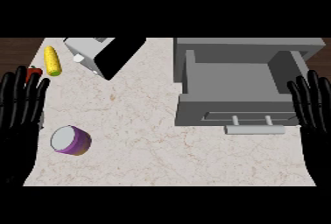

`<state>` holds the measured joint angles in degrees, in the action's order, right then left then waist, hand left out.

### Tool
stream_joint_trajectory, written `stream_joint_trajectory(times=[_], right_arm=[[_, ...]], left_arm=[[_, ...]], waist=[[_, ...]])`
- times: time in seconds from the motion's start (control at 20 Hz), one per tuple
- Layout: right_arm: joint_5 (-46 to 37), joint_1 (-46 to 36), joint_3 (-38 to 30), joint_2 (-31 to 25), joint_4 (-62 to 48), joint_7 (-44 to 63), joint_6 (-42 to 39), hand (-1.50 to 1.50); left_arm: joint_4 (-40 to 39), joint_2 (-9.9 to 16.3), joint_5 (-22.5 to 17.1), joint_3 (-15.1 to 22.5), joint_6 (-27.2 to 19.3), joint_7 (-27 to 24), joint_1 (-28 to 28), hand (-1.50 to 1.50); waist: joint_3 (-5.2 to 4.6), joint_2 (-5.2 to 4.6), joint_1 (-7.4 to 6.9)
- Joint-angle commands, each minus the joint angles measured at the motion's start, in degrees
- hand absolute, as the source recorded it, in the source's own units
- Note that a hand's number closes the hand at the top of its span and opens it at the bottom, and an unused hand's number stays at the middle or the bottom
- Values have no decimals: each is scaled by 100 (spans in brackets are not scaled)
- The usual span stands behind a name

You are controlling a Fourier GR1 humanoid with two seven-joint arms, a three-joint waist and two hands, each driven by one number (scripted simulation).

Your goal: Pick up the can, place it into the drawer and close the drawer

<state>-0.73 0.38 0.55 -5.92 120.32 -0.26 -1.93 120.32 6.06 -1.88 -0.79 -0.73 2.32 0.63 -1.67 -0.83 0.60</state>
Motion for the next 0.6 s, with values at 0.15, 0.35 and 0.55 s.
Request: stream_joint_trajectory(times=[0.15, 0.35, 0.55], right_arm=[[443, -23, -526, -66, -20, 23, -43, -150], [213, 399, -544, 198, -266, 878, 463, -150], [129, 288, -460, 209, 25, 1380, 598, -150]], left_arm=[[625, 290, -570, -776, 298, -129, -864, -150], [-26, -67, -597, -1153, -258, 621, -1639, -150], [472, 205, -1228, -1718, -93, 1206, -1957, -150]], waist=[[167, 95, -118], [161, 63, -170], [164, 96, -122]])
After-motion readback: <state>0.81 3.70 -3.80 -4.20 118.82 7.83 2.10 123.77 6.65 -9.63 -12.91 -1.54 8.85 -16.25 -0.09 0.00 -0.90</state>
